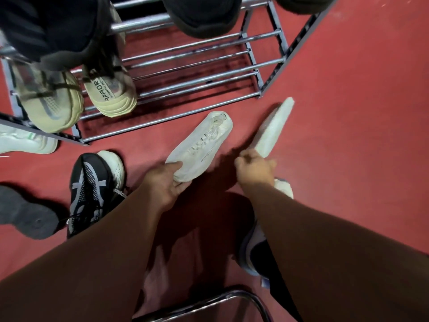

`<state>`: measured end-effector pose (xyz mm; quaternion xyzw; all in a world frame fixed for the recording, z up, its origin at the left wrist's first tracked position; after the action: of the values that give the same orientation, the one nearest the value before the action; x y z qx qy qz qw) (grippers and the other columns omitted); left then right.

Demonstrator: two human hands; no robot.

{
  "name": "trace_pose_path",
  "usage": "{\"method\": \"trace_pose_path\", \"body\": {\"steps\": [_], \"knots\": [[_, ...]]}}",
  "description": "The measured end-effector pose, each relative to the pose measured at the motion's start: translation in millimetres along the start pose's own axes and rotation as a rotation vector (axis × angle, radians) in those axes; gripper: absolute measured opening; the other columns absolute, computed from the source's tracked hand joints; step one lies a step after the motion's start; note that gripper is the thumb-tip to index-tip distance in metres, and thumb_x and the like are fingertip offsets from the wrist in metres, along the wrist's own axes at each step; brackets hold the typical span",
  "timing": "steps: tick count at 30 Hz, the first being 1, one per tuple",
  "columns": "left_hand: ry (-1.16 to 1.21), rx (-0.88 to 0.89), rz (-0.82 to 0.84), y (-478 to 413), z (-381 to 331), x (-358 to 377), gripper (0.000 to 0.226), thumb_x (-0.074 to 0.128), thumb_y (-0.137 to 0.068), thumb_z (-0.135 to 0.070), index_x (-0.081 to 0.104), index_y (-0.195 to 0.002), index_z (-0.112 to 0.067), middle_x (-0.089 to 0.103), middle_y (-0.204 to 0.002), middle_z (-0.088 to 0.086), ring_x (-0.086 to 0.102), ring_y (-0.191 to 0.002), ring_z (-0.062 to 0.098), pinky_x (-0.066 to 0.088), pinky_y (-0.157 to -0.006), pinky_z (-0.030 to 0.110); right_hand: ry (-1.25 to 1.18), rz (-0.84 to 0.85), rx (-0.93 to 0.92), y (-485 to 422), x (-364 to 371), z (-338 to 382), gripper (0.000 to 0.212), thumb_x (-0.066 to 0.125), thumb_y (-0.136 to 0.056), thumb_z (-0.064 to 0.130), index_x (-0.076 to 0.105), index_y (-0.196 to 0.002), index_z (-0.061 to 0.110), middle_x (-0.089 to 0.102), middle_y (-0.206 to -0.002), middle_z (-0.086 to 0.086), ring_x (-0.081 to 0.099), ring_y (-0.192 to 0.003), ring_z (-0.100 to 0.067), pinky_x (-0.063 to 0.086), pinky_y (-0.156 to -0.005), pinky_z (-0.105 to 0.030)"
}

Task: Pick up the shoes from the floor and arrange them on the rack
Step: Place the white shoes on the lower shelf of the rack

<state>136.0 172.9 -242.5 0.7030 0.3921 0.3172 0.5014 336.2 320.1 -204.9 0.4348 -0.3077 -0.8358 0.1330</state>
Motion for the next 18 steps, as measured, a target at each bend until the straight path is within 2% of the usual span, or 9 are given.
{"method": "trace_pose_path", "body": {"steps": [2,3,6,8,10,11,14,18], "knots": [[-0.005,0.004,-0.002,1.0,-2.3,-3.9,0.019,0.066,-0.095,-0.008,0.062,-0.113,-0.011,0.072,-0.116,0.011,0.072,-0.100,0.026,0.060,-0.081,0.042,0.233,0.189,-0.128,24.0,32.0,-8.4,0.048,0.055,-0.085,0.042,0.061,-0.132,0.047,0.055,-0.118,-0.006,0.049,-0.121,-0.022,0.042,-0.112,-0.033],[-0.016,0.004,-0.004,1.9,-3.0,-6.5,0.018,0.066,-0.095,-0.007,0.062,-0.112,-0.012,0.072,-0.116,0.011,0.072,-0.100,0.026,0.059,-0.082,0.042,0.279,0.261,-0.185,32.0,45.1,-11.4,0.050,0.057,-0.086,0.039,0.059,-0.136,0.048,0.054,-0.126,-0.001,0.051,-0.122,-0.018,0.040,-0.114,-0.031],[-0.035,-0.005,-0.022,3.7,-0.6,-21.6,0.012,0.064,-0.094,-0.002,0.062,-0.104,-0.009,0.069,-0.114,0.014,0.070,-0.102,0.029,0.058,-0.089,0.046,0.140,0.382,-0.260,40.0,61.2,-5.5,0.042,0.063,-0.094,0.026,0.067,-0.133,0.039,0.061,-0.125,0.014,0.051,-0.122,-0.002,0.034,-0.113,-0.017],[-0.082,-0.010,-0.003,2.5,4.7,-31.4,0.013,0.063,-0.091,0.001,0.064,-0.103,-0.006,0.070,-0.112,0.016,0.069,-0.104,0.030,0.057,-0.093,0.047,-0.057,0.295,-0.187,31.7,55.4,-0.1,0.021,0.069,-0.092,0.024,0.079,-0.107,0.034,0.075,-0.112,0.013,0.067,-0.110,-0.005,0.047,-0.105,-0.022],[-0.157,-0.007,0.021,0.3,11.0,-36.3,0.019,0.062,-0.088,0.002,0.066,-0.106,-0.004,0.072,-0.110,0.015,0.070,-0.099,0.029,0.059,-0.087,0.046,-0.167,0.147,-0.072,17.0,44.0,2.0,0.018,0.064,-0.089,0.019,0.073,-0.080,0.031,0.077,-0.092,0.005,0.073,-0.094,-0.018,0.056,-0.095,-0.034],[-0.191,-0.016,0.013,-1.3,14.6,-37.9,0.020,0.063,-0.086,0.002,0.066,-0.105,-0.005,0.071,-0.111,0.015,0.069,-0.098,0.029,0.059,-0.083,0.045,-0.184,0.073,-0.028,9.8,38.4,2.4,0.017,0.060,-0.090,0.022,0.067,-0.076,0.028,0.076,-0.088,-0.001,0.072,-0.090,-0.026,0.057,-0.091,-0.039],[-0.289,-0.045,-0.024,-5.4,21.7,-35.3,0.022,0.064,-0.083,0.001,0.065,-0.103,-0.008,0.068,-0.112,0.014,0.066,-0.093,0.027,0.060,-0.068,0.040,-0.331,-0.034,0.129,0.1,30.8,3.3,0.009,0.058,-0.080,0.031,0.053,-0.082,0.023,0.070,-0.087,-0.006,0.070,-0.088,-0.033,0.058,-0.087,-0.047],[-0.315,-0.082,0.017,-6.8,30.8,-27.2,0.037,0.066,-0.084,-0.003,0.064,-0.120,-0.009,0.069,-0.118,0.014,0.068,-0.099,0.028,0.060,-0.064,0.037,-0.463,0.030,0.354,-12.7,51.3,-23.7,0.047,0.055,-0.076,0.043,0.060,-0.112,0.013,0.069,-0.104,-0.010,0.068,-0.098,-0.034,0.057,-0.094,-0.050]]}}
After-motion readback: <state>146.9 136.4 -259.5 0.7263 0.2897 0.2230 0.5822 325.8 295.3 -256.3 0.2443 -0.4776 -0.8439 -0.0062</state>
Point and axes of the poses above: each hand's wrist, its own y-axis away from the middle knuckle, its own x-axis out of the palm, z = x × y, the point moved 8 cm from there along -y, towards the middle knuckle
